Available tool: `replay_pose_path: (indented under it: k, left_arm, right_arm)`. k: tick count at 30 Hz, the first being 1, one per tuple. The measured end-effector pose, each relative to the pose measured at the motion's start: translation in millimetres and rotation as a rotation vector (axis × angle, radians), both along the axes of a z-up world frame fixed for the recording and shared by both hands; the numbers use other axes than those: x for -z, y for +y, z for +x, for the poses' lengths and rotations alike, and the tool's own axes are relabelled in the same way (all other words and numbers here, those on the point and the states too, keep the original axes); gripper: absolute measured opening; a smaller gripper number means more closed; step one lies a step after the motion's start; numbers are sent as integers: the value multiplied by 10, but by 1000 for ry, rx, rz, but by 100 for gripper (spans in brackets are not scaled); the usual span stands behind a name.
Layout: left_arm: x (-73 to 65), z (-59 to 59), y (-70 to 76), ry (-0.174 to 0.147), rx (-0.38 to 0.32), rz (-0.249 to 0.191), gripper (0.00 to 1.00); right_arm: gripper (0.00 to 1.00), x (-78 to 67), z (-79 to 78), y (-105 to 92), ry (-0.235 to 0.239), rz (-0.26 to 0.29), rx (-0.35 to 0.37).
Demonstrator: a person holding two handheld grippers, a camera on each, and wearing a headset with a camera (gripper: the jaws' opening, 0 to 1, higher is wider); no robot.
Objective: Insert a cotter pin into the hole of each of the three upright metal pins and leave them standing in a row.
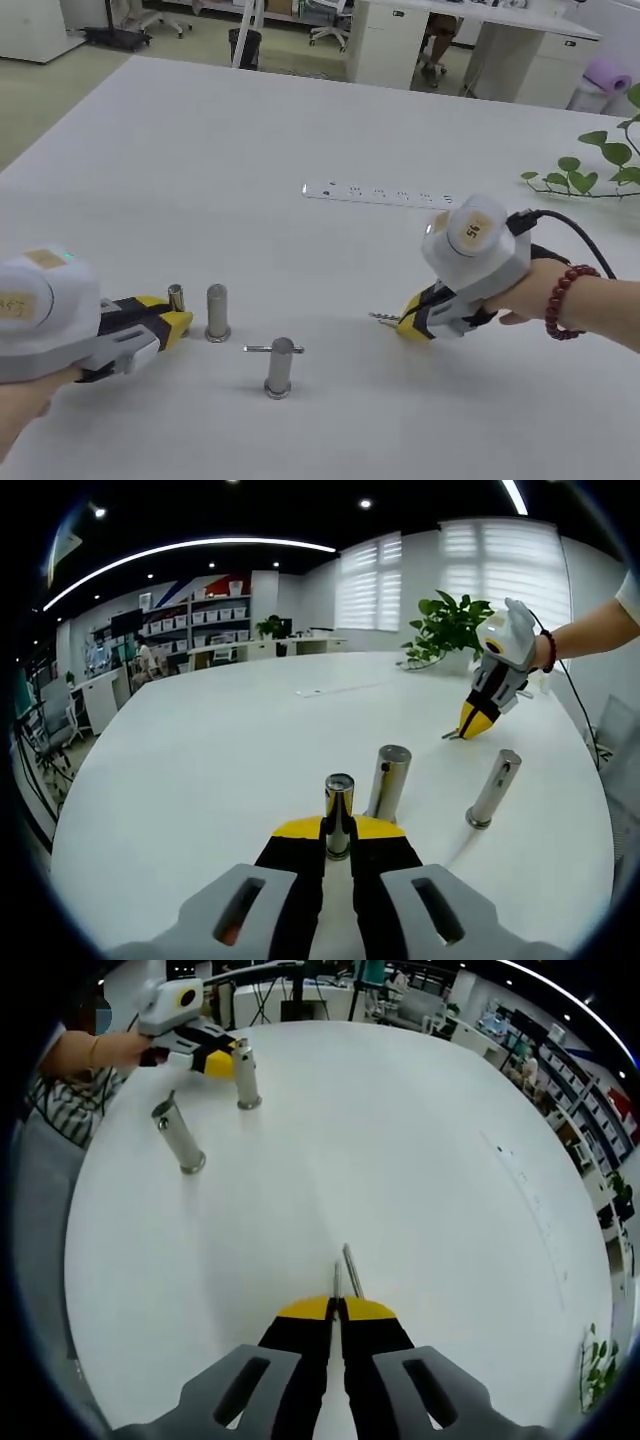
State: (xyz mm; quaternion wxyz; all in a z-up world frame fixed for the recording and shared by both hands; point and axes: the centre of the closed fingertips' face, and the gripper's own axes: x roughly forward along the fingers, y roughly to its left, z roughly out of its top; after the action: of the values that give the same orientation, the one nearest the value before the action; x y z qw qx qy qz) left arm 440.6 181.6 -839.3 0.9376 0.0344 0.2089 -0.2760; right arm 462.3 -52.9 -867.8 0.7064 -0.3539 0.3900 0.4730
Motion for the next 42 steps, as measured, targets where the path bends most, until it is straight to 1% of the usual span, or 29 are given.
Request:
replay_pose_path:
  k: [5, 8, 10, 12, 16, 20, 23, 26, 27, 28, 32, 36, 38, 42]
  left_arm:
    - [-3, -7, 7, 1, 0, 2, 7]
    - [-4, -19, 25, 2, -4, 6, 6]
    - [-2, -27, 49, 5, -13, 13, 6]
    - [-3, -43, 66, 7, -14, 21, 6]
    - [-11, -90, 82, 8, -11, 28, 6]
    - [-57, -143, 74, -2, -2, 34, 6]
    - [-99, -189, 57, -10, 7, 39, 6]
    - [-154, -248, 46, -20, -1, 45, 6]
    - [-176, -278, 34, -22, -1, 36, 6]
    - [-188, -312, 14, -21, 2, 26, 6]
    - [-198, -425, -32, -16, 6, 26, 6]
    - [-168, -544, -60, -8, 15, 36, 6]
    - [-157, -617, -90, -7, 26, 34, 6]
    - [-126, -770, -143, -1, 43, 49, 6]
  right_arm:
    - [4, -2, -4, 5, 5, -24, -6]
    - [3, -4, -4, 12, -17, -61, -41]
    - [2, -4, -9, 17, -24, -74, -51]
    - [2, -9, -9, 16, -22, -74, -48]
    - [1, -62, 13, 17, -36, -64, -42]
    - [1, -62, -22, -7, -35, -75, -49]
    - [1, -89, -50, -8, -35, -72, -45]
    - [1, -144, -81, 5, -40, -67, -42]
    - [1, -155, -90, 9, -41, -65, -41]
    - [1, -169, -106, 15, -43, -63, -41]
    - [1, -205, -181, 37, -51, -69, -53]
    - [1, -224, -267, 54, -41, -72, -54]
    - [1, -230, -332, 65, -34, -75, -57]
    - [1, -257, -433, 76, -20, -80, -56]
